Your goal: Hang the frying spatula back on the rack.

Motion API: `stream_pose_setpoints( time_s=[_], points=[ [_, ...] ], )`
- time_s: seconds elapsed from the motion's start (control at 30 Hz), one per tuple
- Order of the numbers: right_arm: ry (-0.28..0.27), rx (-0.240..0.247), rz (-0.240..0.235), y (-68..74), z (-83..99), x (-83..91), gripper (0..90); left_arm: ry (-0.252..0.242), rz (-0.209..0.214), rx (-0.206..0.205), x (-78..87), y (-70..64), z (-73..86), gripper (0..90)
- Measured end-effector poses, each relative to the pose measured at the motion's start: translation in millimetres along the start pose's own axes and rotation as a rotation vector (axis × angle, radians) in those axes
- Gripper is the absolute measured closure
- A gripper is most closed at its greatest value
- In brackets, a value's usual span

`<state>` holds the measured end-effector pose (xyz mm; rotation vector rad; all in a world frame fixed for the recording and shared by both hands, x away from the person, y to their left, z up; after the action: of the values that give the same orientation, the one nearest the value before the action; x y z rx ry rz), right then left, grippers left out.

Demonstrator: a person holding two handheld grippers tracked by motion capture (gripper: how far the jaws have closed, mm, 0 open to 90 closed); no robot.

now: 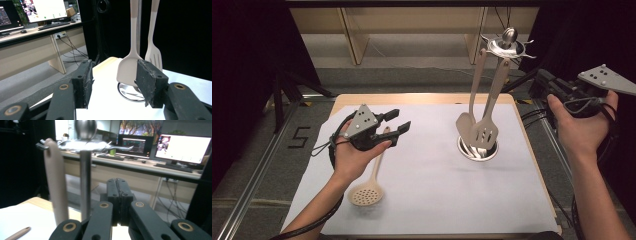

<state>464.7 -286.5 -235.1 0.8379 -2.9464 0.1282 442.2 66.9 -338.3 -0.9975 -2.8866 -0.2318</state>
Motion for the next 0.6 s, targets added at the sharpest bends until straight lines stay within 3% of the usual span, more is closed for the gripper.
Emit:
stream_pose_setpoints(
  time_s=[0.27,0.6],
  points=[
    [-0.011,0.012,0.035,-9.0,-10.1,-0.4,90.0,0.002,0.005,0.005,-1.8,1.6,1.0,47.0],
    [-0.01,0.04,0.031,-8.6,-17.8,-4.1,90.0,-0.003,-0.004,0.011,3.1,2.5,0.2,47.0]
  ],
)
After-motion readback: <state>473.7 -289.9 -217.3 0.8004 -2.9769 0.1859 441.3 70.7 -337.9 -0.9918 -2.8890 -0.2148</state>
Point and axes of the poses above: each handheld gripper's, and its own axes: x roughly backward along the jaws, z roughly out of its underside, y roughly to its left, the point moved 9 cm from there along -x, roughly forward along the jaws, and after that the axes turned 10 degrees about -z, right-handed, at the moved point
